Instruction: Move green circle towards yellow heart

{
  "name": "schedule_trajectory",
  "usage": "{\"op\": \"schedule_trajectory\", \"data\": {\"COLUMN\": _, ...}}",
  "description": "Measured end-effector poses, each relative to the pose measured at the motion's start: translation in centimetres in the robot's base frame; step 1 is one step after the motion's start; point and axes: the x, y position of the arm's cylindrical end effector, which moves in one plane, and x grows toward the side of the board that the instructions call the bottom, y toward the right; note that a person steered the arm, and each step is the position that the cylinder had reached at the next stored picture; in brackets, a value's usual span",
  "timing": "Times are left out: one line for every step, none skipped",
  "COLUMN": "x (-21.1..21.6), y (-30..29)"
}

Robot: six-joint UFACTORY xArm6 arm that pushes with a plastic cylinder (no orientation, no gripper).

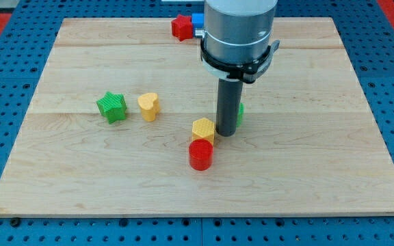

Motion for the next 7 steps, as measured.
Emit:
{"op": "schedule_trajectory", "data": {"x": -1.0, "y": 0.3}}
{"op": "schedule_trajectory", "data": {"x": -1.1, "y": 0.4}}
{"op": "schedule_trajectory", "data": {"x": -1.0, "y": 4.6}}
{"op": "schedule_trajectory", "data": {"x": -1.5, "y": 8.0}}
{"op": "schedule_trajectory", "data": {"x": -3.3, "y": 7.9}}
{"op": "schedule_trajectory", "data": {"x": -4.3, "y": 6.3}}
{"op": "schedule_trajectory", "data": {"x": -4.3, "y": 5.6}}
